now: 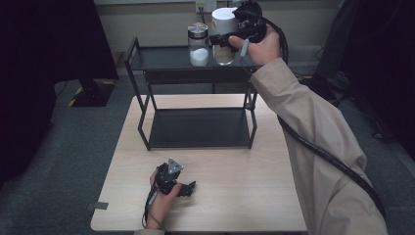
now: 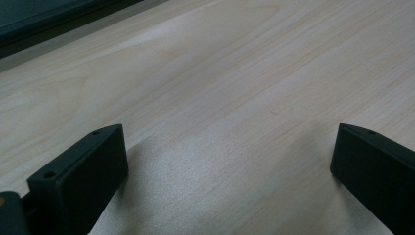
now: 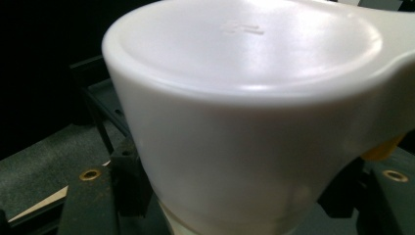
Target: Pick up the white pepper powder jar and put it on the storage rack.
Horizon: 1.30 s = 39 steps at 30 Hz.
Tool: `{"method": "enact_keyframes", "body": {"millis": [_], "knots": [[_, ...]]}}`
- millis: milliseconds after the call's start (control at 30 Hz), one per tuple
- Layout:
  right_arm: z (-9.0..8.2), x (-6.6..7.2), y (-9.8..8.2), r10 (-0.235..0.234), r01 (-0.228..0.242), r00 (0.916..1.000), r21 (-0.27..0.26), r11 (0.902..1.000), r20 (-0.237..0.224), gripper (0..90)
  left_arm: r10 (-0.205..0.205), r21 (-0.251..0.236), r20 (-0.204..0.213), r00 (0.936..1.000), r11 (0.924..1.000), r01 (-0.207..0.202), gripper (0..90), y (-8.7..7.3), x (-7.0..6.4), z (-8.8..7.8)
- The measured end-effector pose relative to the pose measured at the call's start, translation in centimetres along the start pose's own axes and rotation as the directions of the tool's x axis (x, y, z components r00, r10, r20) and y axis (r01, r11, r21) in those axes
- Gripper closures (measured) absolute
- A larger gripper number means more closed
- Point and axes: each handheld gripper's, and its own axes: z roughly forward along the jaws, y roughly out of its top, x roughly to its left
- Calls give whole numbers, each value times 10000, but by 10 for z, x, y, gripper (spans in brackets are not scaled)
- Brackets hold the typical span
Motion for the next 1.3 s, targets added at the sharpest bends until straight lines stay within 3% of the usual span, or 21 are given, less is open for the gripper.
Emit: {"method": "enact_keyframes", "body": {"millis": [433, 1300], "knots": [[25, -12, -8, 331, -334, 9992, 145, 9993, 226, 305, -19, -14, 7, 10000, 10000, 19, 1, 0, 0, 0], [37, -19, -20, 694, -697, 9963, 38, 9976, 502, 301, -9, -5, 8, 10000, 10000, 9, 1, 0, 0, 0]]}}
